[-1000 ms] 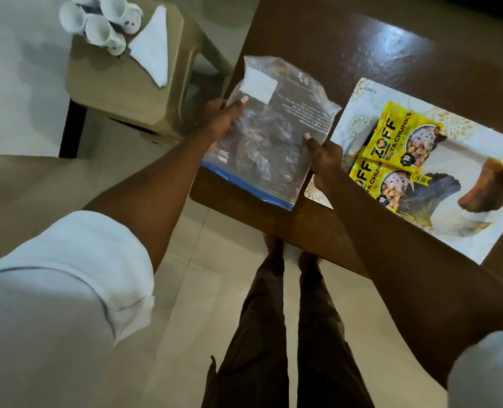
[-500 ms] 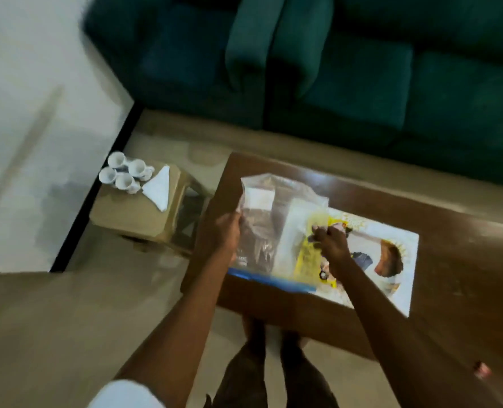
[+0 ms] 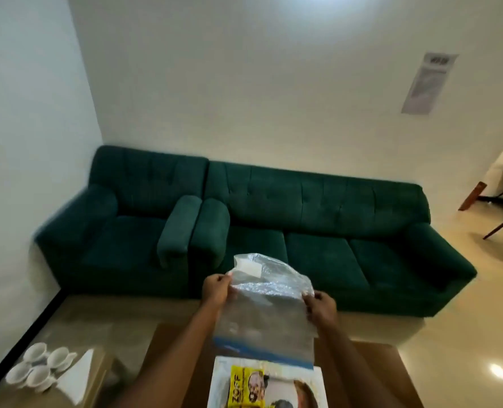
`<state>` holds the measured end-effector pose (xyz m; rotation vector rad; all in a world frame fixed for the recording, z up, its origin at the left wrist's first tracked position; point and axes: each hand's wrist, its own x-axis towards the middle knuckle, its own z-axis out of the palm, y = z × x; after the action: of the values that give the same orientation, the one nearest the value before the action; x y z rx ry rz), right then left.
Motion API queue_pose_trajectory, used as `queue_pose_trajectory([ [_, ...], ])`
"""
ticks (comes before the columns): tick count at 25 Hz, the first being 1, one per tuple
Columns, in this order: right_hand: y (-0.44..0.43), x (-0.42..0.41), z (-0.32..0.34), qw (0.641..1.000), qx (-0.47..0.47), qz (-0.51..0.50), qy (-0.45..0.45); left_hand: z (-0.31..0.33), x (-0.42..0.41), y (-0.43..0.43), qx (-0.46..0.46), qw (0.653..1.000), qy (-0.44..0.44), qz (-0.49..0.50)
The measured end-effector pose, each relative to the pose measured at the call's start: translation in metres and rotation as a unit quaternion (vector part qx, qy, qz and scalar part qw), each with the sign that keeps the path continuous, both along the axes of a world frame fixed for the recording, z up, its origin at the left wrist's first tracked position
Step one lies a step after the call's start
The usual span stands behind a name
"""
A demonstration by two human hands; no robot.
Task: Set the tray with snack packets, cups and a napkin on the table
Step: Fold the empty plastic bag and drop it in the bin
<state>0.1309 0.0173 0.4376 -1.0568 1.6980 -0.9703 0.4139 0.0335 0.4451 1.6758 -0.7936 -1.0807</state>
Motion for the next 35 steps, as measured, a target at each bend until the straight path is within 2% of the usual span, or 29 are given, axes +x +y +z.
queue_pose_trajectory([
  [2, -0.022, -0.009, 0.044, 0.997, -0.040, -0.057, -0.025, 0.050, -0.011, -0.009, -0.036, 0.997, 0.036, -0.054],
  [5, -0.039, -0.029, 0.112, 0.989, -0.115, -0.087, -0.044, 0.104, -0.026, -0.025, -0.101, 0.988, -0.024, -0.118],
  [7, -0.048, -0.042, 0.153, 0.982, -0.168, -0.074, -0.040, 0.137, -0.040, -0.035, -0.153, 0.981, -0.050, -0.105],
  [10, -0.060, -0.075, 0.213, 0.970, -0.223, -0.058, -0.078, 0.196, -0.076, -0.043, -0.208, 0.974, -0.028, -0.087],
  [13, -0.074, -0.110, 0.262, 0.961, -0.230, -0.048, -0.145, 0.245, -0.109, -0.051, -0.251, 0.964, -0.023, -0.088],
  [16, -0.083, -0.140, 0.299, 0.963, -0.224, -0.019, -0.151, 0.281, -0.133, -0.055, -0.273, 0.959, -0.022, -0.078],
  [19, -0.073, -0.169, 0.328, 0.967, -0.174, 0.099, -0.157, 0.306, -0.139, -0.051, -0.282, 0.953, -0.025, -0.107],
  [20, -0.070, -0.178, 0.334, 0.967, -0.155, 0.151, -0.137, 0.311, -0.138, -0.051, -0.275, 0.952, -0.052, -0.124],
  [22, -0.067, -0.189, 0.336, 0.963, -0.138, 0.225, -0.050, 0.320, -0.136, -0.048, -0.238, 0.941, -0.186, -0.151],
  [24, -0.068, -0.194, 0.329, 0.961, -0.147, 0.229, 0.041, 0.322, -0.135, -0.044, -0.195, 0.907, -0.337, -0.162],
  [25, -0.068, -0.195, 0.324, 0.961, -0.161, 0.218, 0.060, 0.322, -0.131, -0.044, -0.186, 0.901, -0.357, -0.164],
  [27, -0.065, -0.196, 0.319, 0.961, -0.177, 0.200, 0.071, 0.322, -0.120, -0.041, -0.194, 0.922, -0.281, -0.182],
  [29, -0.063, -0.191, 0.322, 0.959, -0.184, 0.202, 0.072, 0.323, -0.107, -0.040, -0.213, 0.946, -0.149, -0.194],
  [31, -0.062, -0.181, 0.331, 0.958, -0.176, 0.209, 0.087, 0.326, -0.103, -0.037, -0.233, 0.954, -0.037, -0.185],
  [32, -0.061, -0.174, 0.335, 0.953, -0.173, 0.223, 0.110, 0.328, -0.105, -0.036, -0.242, 0.954, -0.005, -0.175],
  [35, -0.049, -0.144, 0.350, 0.927, -0.197, 0.266, 0.176, 0.337, -0.108, -0.033, -0.267, 0.952, 0.000, -0.150],
])
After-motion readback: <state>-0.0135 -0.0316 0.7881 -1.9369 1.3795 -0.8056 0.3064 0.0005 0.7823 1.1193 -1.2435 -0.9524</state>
